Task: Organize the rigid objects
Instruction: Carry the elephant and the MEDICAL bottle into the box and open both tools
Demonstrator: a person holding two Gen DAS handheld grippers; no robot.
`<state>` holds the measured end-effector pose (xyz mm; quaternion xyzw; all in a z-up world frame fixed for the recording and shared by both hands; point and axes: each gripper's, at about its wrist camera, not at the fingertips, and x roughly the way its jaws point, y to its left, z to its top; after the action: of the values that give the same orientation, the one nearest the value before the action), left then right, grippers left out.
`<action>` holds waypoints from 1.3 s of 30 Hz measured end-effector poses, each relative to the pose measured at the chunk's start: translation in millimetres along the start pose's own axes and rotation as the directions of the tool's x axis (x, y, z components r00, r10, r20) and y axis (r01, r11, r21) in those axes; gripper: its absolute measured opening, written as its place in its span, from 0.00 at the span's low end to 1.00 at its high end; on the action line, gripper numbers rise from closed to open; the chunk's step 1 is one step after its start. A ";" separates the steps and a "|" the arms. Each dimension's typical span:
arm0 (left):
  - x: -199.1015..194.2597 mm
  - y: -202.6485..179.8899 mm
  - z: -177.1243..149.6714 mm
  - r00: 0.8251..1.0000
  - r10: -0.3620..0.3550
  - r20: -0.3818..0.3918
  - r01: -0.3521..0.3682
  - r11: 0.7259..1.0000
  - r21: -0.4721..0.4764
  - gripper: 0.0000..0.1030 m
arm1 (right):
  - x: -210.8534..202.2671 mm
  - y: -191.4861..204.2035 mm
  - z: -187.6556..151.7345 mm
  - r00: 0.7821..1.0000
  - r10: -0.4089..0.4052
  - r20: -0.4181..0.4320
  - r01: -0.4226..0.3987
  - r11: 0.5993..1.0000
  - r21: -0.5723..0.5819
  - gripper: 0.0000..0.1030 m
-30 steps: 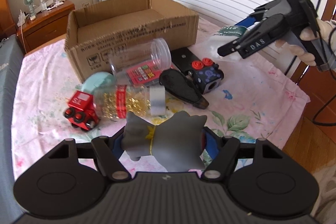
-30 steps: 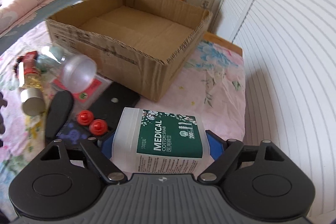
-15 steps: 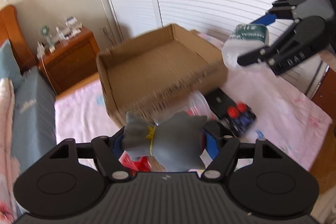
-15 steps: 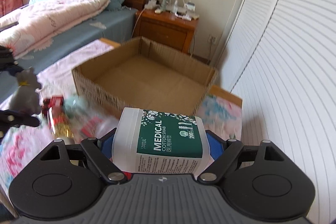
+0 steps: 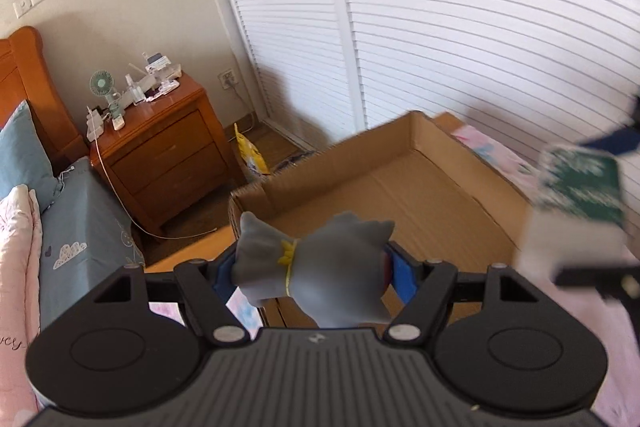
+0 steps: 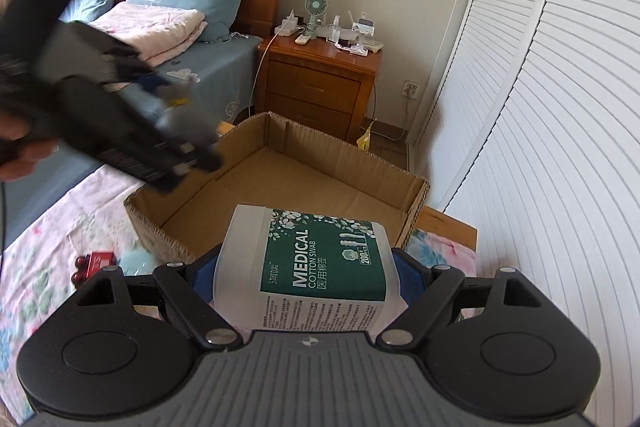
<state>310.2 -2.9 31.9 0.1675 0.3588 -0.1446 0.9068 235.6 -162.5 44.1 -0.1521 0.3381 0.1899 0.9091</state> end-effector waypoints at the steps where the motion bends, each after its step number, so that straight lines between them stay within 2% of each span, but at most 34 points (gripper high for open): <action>1: 8.4 4.1 3.8 1.000 0.001 -0.005 -0.001 1.000 -0.014 0.71 | 2.8 -0.8 2.0 1.000 -0.002 -0.003 0.002 1.000 0.002 0.85; 4: 33.0 13.3 12.1 1.000 0.016 0.010 -0.016 0.999 -0.045 0.76 | 11.5 -2.8 6.8 1.000 -0.007 -0.013 0.007 1.000 0.008 0.85; 5: 41.3 14.8 13.0 1.000 0.028 0.010 -0.027 0.999 -0.047 0.86 | 13.6 -3.7 7.6 1.000 -0.007 -0.015 0.007 1.000 0.012 0.85; 6: 46.2 15.6 12.5 0.999 0.045 0.001 -0.045 0.998 -0.049 0.90 | 15.7 -4.5 8.5 1.000 -0.007 -0.020 0.008 1.000 0.017 0.85; 8: 53.9 17.5 9.5 0.998 0.062 -0.012 -0.062 0.996 -0.056 0.91 | 18.2 -5.7 9.3 1.000 -0.007 -0.023 0.007 1.000 0.025 0.85; 12: 47.4 18.8 -0.6 0.999 0.047 -0.021 -0.049 0.996 -0.068 0.91 | 22.1 -5.9 9.9 1.000 -0.003 -0.028 0.004 1.000 0.027 0.85; 21: -9.1 8.4 -26.5 0.999 0.053 -0.004 -0.053 0.997 -0.057 0.92 | 33.0 -5.7 17.1 0.999 0.001 -0.041 0.001 0.998 0.063 0.85; 29: -64.5 12.5 -73.3 0.999 0.032 0.039 -0.026 0.989 -0.144 0.98 | 54.5 -10.3 35.6 0.999 -0.009 -0.051 0.015 0.993 0.120 0.85; 33: -81.2 10.3 -99.4 0.996 0.068 0.060 -0.057 0.983 -0.173 0.98 | 74.4 -16.6 48.6 0.998 -0.025 -0.063 0.034 0.988 0.151 0.85; 37: -88.7 12.1 -123.5 0.997 0.057 0.059 -0.041 0.970 -0.238 0.98 | 94.9 -20.5 60.7 0.997 -0.061 -0.057 0.071 0.980 0.187 0.85; 38: -89.5 12.5 -128.7 0.997 0.049 0.058 -0.033 0.968 -0.249 0.98 | 98.9 -21.0 62.1 0.995 -0.081 -0.050 0.089 0.978 0.190 0.86; 39: -89.7 12.2 -132.9 0.998 0.042 0.053 -0.028 0.967 -0.253 0.98 | 102.4 -21.4 63.3 0.994 -0.097 -0.049 0.105 0.976 0.192 0.93</action>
<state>172.0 75.0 5.8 0.0531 0.3447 -0.0866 0.9332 352.0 -130.9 24.3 -0.0832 0.3650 0.1065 0.9212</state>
